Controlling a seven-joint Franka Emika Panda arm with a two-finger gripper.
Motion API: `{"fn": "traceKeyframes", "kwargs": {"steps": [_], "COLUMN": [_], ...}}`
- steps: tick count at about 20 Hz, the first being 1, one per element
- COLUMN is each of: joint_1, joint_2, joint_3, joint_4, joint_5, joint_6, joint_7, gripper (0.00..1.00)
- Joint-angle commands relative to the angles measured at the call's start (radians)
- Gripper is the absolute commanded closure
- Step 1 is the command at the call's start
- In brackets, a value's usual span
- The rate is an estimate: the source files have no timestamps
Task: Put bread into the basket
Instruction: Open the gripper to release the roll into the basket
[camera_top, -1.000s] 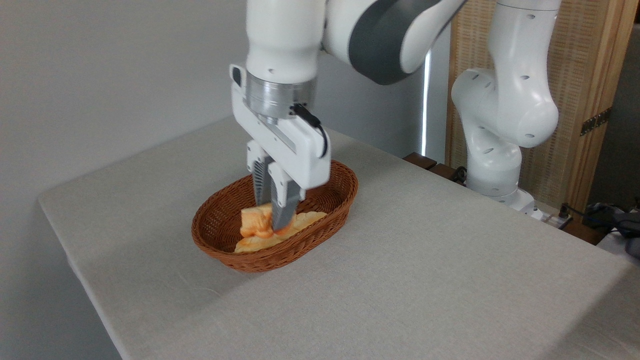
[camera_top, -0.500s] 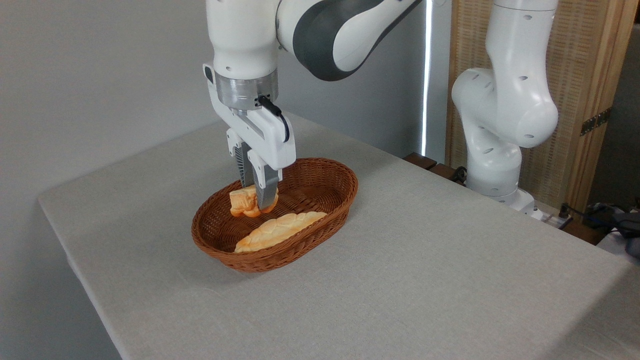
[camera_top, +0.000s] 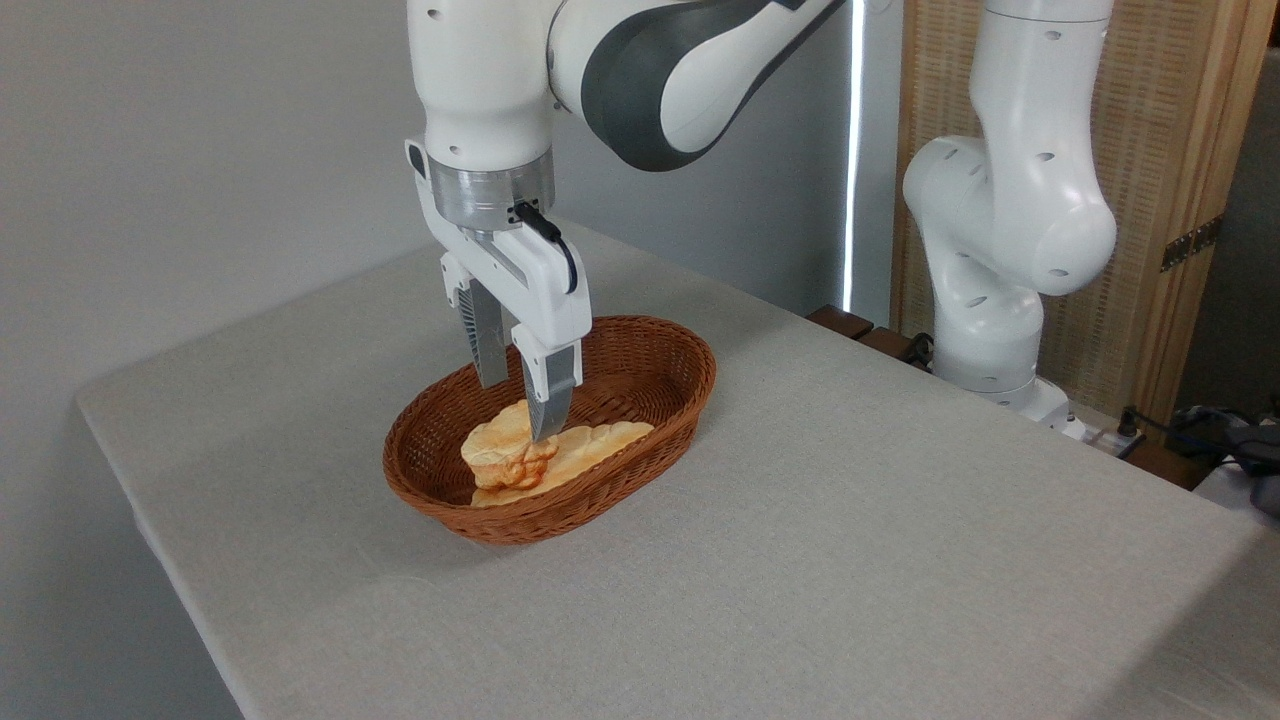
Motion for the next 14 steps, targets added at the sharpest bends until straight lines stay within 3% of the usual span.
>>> {"fn": "traceKeyframes", "kwargs": {"steps": [1, 7, 14], "joint_1": [0.008, 0.025, 0.025], "joint_2": [-0.008, -0.018, -0.019], "joint_3": [0.008, 0.049, 0.104], "joint_4": [0.009, 0.026, 0.044], "joint_5": [0.072, 0.144, 0.149], "joint_6": [-0.017, -0.006, -0.015], "joint_7": [0.002, 0.004, 0.039], "gripper": [0.00, 0.00, 0.00]}}
